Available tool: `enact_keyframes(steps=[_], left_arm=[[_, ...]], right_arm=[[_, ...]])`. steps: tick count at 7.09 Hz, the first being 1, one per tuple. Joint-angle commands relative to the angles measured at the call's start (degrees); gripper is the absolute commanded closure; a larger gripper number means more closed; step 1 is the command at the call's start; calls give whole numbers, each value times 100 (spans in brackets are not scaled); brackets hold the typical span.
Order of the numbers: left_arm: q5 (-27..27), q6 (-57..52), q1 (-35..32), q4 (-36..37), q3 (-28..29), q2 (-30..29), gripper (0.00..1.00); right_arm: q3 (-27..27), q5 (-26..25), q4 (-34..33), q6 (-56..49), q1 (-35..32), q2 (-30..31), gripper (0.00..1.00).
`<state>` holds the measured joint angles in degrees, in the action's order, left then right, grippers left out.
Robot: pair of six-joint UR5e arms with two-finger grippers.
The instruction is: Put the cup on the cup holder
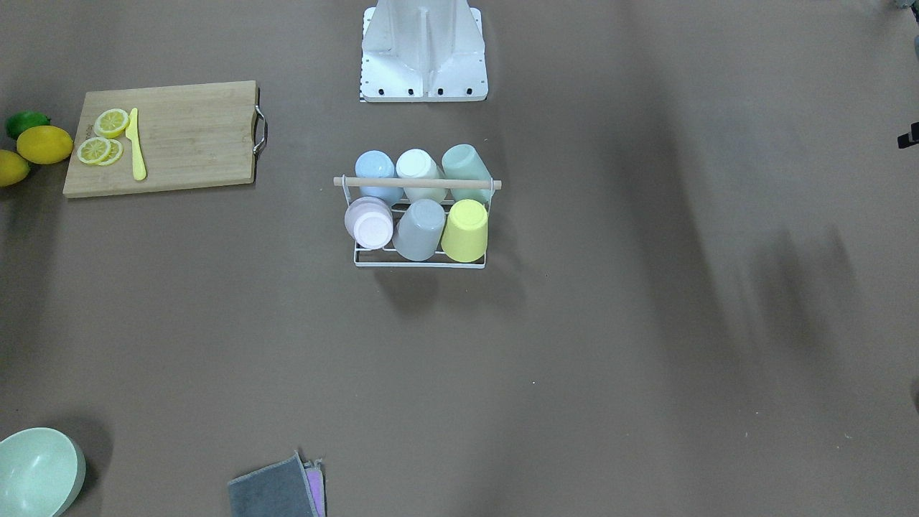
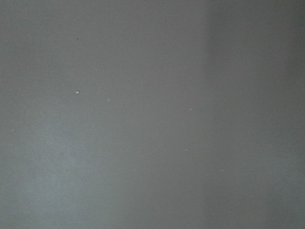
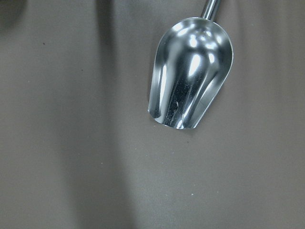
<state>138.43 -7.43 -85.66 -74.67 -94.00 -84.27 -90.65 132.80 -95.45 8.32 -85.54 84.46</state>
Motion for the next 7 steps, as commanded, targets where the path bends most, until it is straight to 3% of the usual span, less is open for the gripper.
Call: enact_keyframes(steps=[1, 3, 4, 7], left_arm=[[88, 1529, 32, -1455, 292, -28, 3], [88, 1491, 32, -1724, 277, -80, 3], [96, 1525, 32, -2231, 320, -81, 3], [97, 1526, 32, -2350, 102, -107, 3]], right_arm=[[-23, 0, 0, -6, -41, 0, 1], [143, 9, 0, 29, -33, 36, 1], [153, 9, 0, 12, -33, -8, 1], [196, 27, 0, 64, -50, -26, 1]])
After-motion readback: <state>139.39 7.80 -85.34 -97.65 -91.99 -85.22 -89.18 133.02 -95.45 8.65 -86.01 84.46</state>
